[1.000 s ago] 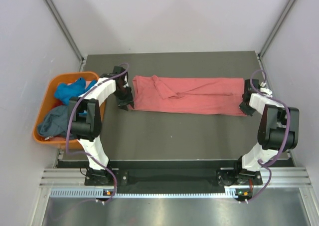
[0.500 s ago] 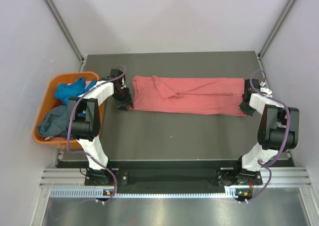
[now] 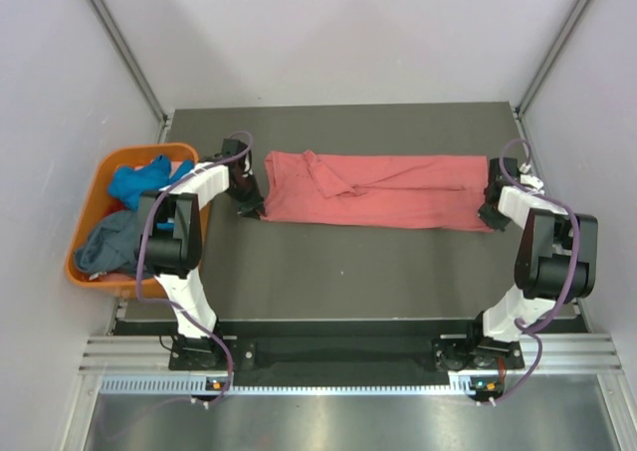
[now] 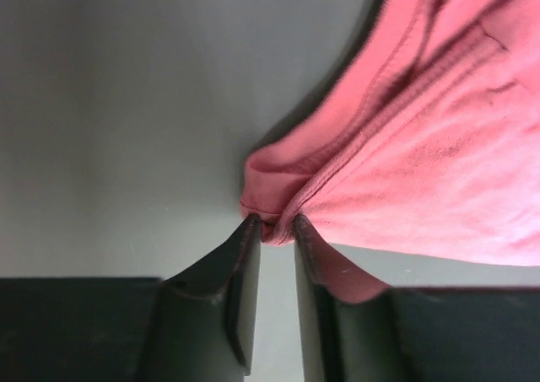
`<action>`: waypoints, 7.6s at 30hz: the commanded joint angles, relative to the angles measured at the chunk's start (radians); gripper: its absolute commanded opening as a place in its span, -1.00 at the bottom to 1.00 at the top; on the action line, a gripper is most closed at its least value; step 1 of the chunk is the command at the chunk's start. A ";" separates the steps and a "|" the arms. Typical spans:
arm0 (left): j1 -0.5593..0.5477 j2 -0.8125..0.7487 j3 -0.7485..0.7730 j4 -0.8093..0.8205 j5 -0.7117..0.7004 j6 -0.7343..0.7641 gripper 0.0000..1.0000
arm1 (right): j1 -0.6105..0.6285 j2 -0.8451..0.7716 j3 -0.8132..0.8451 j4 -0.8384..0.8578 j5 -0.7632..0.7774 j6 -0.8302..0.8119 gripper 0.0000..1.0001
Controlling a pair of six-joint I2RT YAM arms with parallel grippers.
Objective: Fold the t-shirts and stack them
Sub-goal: Fold the tshirt
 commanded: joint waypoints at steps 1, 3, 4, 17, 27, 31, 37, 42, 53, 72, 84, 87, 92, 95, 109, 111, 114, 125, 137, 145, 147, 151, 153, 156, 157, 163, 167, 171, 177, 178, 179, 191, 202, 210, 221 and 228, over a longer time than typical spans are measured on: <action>0.006 0.018 -0.018 0.029 -0.021 -0.012 -0.47 | -0.029 -0.024 -0.008 0.003 0.034 -0.016 -1.00; 0.006 0.027 -0.013 0.021 -0.038 -0.014 -0.52 | -0.029 -0.024 -0.007 0.003 0.034 -0.016 -1.00; 0.006 0.035 -0.012 0.015 -0.044 -0.014 -0.54 | -0.030 -0.026 -0.007 0.000 0.034 -0.019 -1.00; -0.002 0.009 0.013 -0.083 -0.219 0.000 -1.00 | -0.038 -0.065 0.013 -0.065 0.054 -0.013 -1.00; -0.017 -0.072 -0.082 -0.120 -0.254 0.014 -1.00 | -0.053 -0.137 -0.069 -0.135 0.069 -0.010 -1.00; -0.017 -0.100 -0.105 -0.105 -0.225 0.023 -0.80 | -0.067 -0.154 -0.111 -0.135 0.086 -0.017 -1.00; -0.017 -0.132 -0.021 -0.160 -0.196 0.037 -0.44 | -0.072 -0.183 -0.047 -0.195 0.045 -0.043 -0.68; -0.017 -0.137 0.179 -0.212 -0.124 0.074 -0.30 | -0.072 -0.236 0.010 -0.249 -0.024 -0.068 -0.30; -0.017 0.084 0.483 0.061 0.295 -0.027 -0.31 | 0.153 -0.329 -0.057 -0.075 -0.285 0.139 -0.18; -0.022 0.408 0.593 0.345 0.439 -0.120 -0.24 | 0.824 0.166 0.205 0.391 -0.322 0.670 -0.15; -0.022 0.458 0.599 0.354 0.449 -0.110 -0.24 | 0.835 0.280 0.297 0.395 -0.337 0.728 -0.17; -0.022 0.462 0.599 0.357 0.459 -0.110 -0.27 | 0.837 0.300 0.314 0.386 -0.345 0.742 -0.19; -0.022 0.471 0.599 0.358 0.469 -0.110 -0.35 | 0.838 0.318 0.334 0.363 -0.343 0.753 -0.19; -0.022 0.472 0.599 0.362 0.473 -0.111 -0.43 | 0.841 0.317 0.338 0.334 -0.334 0.773 -0.20; -0.022 0.468 0.597 0.362 0.488 -0.123 -1.00 | 0.853 0.335 0.384 0.241 -0.307 0.825 -0.23; -0.022 0.466 0.596 0.362 0.491 -0.124 -1.00 | 0.855 0.336 0.392 0.216 -0.293 0.839 -0.25; -0.022 0.466 0.594 0.362 0.495 -0.129 -1.00 | 0.855 0.340 0.394 0.191 -0.276 0.853 -0.30; -0.022 0.435 0.582 0.325 0.455 -0.129 -1.00 | 0.844 0.283 0.346 0.276 -0.236 0.771 -1.00; -0.022 0.342 0.499 0.289 0.353 -0.115 -1.00 | 0.818 0.182 0.230 0.335 -0.253 0.715 -1.00; -0.022 0.296 0.491 0.201 0.288 0.000 -0.43 | 0.817 0.174 0.203 0.369 -0.270 0.708 -1.00; -0.022 0.288 0.487 0.184 0.268 0.040 -0.40 | 0.813 0.175 0.205 0.371 -0.276 0.705 -1.00; -0.020 0.268 0.450 0.199 0.292 0.098 -0.37 | 0.810 0.177 0.207 0.372 -0.279 0.702 -1.00; -0.019 0.273 0.450 0.208 0.329 0.141 -0.36 | 0.807 0.175 0.208 0.374 -0.277 0.702 -1.00; -0.019 0.279 0.456 0.223 0.393 0.195 -0.36 | 0.801 0.175 0.213 0.377 -0.282 0.695 -1.00; -0.019 0.290 0.459 0.227 0.416 0.205 -0.35 | 0.795 0.178 0.214 0.375 -0.285 0.693 -1.00; -0.020 0.333 0.485 0.248 0.473 0.224 -0.36 | 0.787 0.182 0.222 0.378 -0.291 0.690 -1.00; -0.020 0.354 0.504 0.224 0.453 0.250 -0.36 | 0.786 0.180 0.226 0.377 -0.294 0.687 -1.00; -0.022 0.365 0.501 0.210 0.433 0.274 -0.33 | 0.783 0.180 0.225 0.374 -0.290 0.682 -1.00; -0.022 0.382 0.498 0.223 0.468 0.276 -0.30 | 0.783 0.186 0.228 0.377 -0.293 0.682 -1.00; -0.022 0.385 0.494 0.228 0.478 0.273 -0.30 | 0.783 0.189 0.230 0.377 -0.293 0.682 -1.00; -0.022 0.385 0.494 0.234 0.484 0.267 -0.32 | 0.783 0.189 0.231 0.375 -0.293 0.681 -1.00; -0.022 0.374 0.533 0.211 0.450 0.176 -1.00 | 0.771 0.166 0.225 0.371 -0.299 0.653 -1.00; -0.020 0.210 0.516 0.060 0.286 0.080 -1.00 | 0.740 0.126 0.200 0.375 -0.340 0.616 -1.00; -0.011 0.179 0.452 -0.085 0.229 -0.008 -1.00 | 0.734 0.120 0.193 0.381 -0.389 0.527 -1.00; -0.011 0.146 0.327 -0.120 0.145 -0.012 -1.00 | 0.734 0.132 0.156 0.372 -0.457 0.420 -1.00; -0.011 0.116 0.375 -0.158 0.134 -0.032 -1.00 | 0.723 0.105 0.136 0.378 -0.484 0.399 -1.00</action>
